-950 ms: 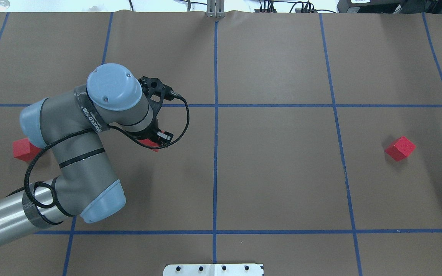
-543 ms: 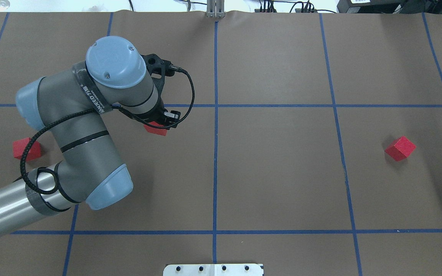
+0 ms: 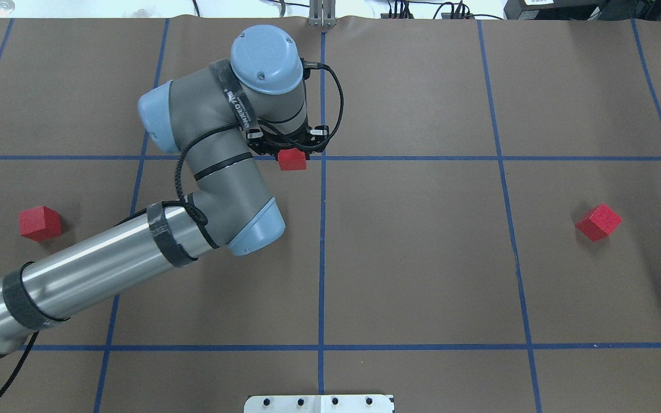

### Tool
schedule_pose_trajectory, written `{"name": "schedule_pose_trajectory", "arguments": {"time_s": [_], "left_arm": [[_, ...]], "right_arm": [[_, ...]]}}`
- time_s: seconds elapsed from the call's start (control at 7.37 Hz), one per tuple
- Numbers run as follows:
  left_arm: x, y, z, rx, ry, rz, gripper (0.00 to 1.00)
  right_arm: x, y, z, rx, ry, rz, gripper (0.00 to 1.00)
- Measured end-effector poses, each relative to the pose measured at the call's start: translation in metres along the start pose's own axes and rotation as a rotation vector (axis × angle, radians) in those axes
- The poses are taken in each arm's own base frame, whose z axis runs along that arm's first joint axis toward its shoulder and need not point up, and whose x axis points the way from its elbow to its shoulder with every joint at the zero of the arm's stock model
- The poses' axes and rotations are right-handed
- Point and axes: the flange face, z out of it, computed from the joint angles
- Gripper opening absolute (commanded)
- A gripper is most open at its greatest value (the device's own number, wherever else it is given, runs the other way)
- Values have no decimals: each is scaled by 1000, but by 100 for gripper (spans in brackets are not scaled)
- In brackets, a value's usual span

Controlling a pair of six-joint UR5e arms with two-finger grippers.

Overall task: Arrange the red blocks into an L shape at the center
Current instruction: 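Carry the red cube with the left gripper to the table center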

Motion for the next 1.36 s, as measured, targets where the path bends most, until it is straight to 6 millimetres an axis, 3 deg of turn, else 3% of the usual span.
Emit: {"name": "schedule_pose_trajectory", "arguments": {"time_s": [0.41,0.81,1.36], "left_arm": [[10,-16,41,-18,-29,-19,0],[21,1,63,-51,-45,22,0],[32,24,74,-74,-45,55,0]], "right_arm": [[1,0,1,-1,2,2,99],[2,0,2,-3,2,3,99],[2,-2,2,-2,3,3,100]]}}
